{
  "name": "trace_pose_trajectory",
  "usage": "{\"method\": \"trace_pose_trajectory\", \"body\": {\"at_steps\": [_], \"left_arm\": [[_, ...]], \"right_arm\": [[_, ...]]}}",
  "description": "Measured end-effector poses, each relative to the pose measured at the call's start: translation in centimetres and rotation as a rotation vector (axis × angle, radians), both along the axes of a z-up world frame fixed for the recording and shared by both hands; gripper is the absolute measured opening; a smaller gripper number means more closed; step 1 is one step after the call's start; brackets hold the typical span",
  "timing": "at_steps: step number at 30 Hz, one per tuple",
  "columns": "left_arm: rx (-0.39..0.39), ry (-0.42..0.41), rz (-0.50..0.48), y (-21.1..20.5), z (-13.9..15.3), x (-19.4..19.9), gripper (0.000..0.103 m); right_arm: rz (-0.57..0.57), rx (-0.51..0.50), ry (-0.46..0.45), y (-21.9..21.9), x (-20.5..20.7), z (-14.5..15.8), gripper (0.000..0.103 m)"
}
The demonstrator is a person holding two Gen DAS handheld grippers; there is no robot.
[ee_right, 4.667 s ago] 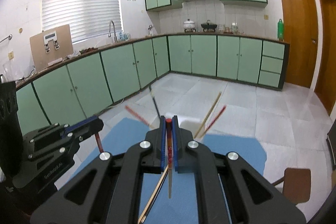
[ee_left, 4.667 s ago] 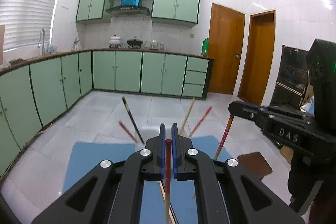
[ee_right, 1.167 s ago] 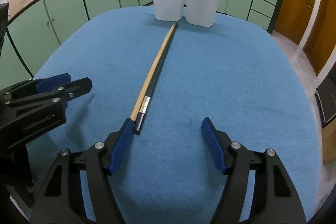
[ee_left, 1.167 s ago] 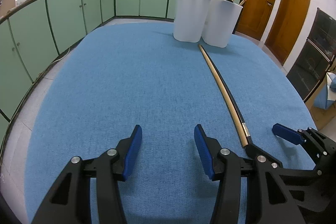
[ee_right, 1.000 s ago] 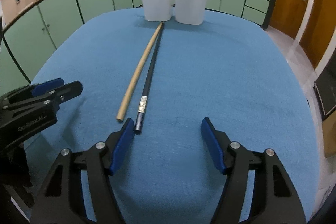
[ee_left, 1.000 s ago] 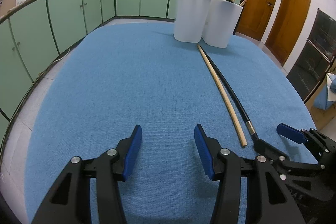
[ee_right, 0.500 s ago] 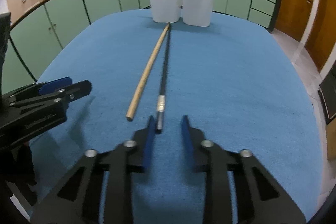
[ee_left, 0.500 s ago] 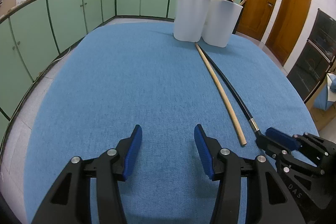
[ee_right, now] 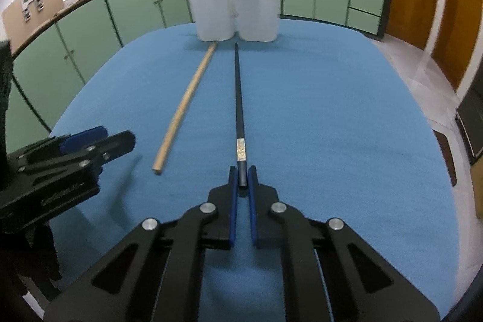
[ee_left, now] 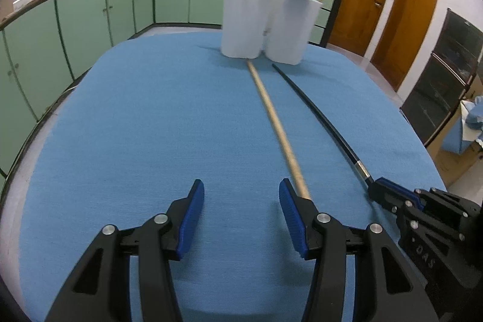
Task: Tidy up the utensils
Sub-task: 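Grasp the black chopstick end with the right tool, then grasp the plain wooden chopstick with the left tool while the right tool lifts the black one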
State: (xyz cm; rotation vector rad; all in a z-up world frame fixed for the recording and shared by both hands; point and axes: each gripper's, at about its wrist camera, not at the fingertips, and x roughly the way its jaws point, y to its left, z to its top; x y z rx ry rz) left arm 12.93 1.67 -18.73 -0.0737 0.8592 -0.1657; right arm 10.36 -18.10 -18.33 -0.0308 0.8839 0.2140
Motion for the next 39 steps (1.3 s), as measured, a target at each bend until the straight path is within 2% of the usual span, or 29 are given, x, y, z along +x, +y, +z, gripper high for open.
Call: {"method": "trace_pose_trajectory", "body": {"at_steps": [6, 14, 16, 18, 20, 24, 28, 32, 35, 39], "left_arm": [[-0.014, 0.010, -0.038, -2.2, -0.4, 0.1, 0.051], [0.025, 0.024, -0.037, -3.8, -0.9, 0.8, 0.050], [0.057, 0.022, -0.028, -4.3, -1.0, 0.9, 0.045], [0.066, 0.018, -0.024, -4.3, -1.0, 0.9, 0.028], [0.065, 0.019, -0.013, -3.8, -1.1, 0.9, 0.019], [0.069, 0.020, 0.001, -3.6, -1.2, 1.0, 0.007], [0.081, 0.018, 0.004, -3.8, -1.1, 0.9, 0.007], [0.053, 0.011, 0.008, -3.3, -0.6, 0.7, 0.006], [0.048, -0.030, 0.010, -3.0, 1.0, 0.1, 0.006], [0.053, -0.105, 0.011, -2.4, 4.1, -0.7, 0.006]], "right_arm": [[-0.044, 0.023, 0.018, -2.3, 0.4, -0.4, 0.006], [-0.036, 0.026, 0.025, -2.5, 0.8, -0.7, 0.006], [-0.035, 0.028, 0.026, -2.6, 0.9, -0.7, 0.007], [-0.035, 0.033, 0.027, -2.7, 0.8, -0.7, 0.007], [-0.034, 0.035, 0.027, -2.7, 0.7, -0.7, 0.007], [-0.033, 0.045, 0.028, -2.9, 0.7, -0.8, 0.007], [-0.034, 0.047, 0.026, -2.9, 0.7, -0.7, 0.006], [-0.033, 0.055, 0.005, -3.0, 0.4, -0.2, 0.006], [-0.025, 0.042, -0.031, -3.1, 0.0, 1.1, 0.006], [-0.004, 0.037, -0.105, -3.2, -0.6, 4.3, 0.006]]}}
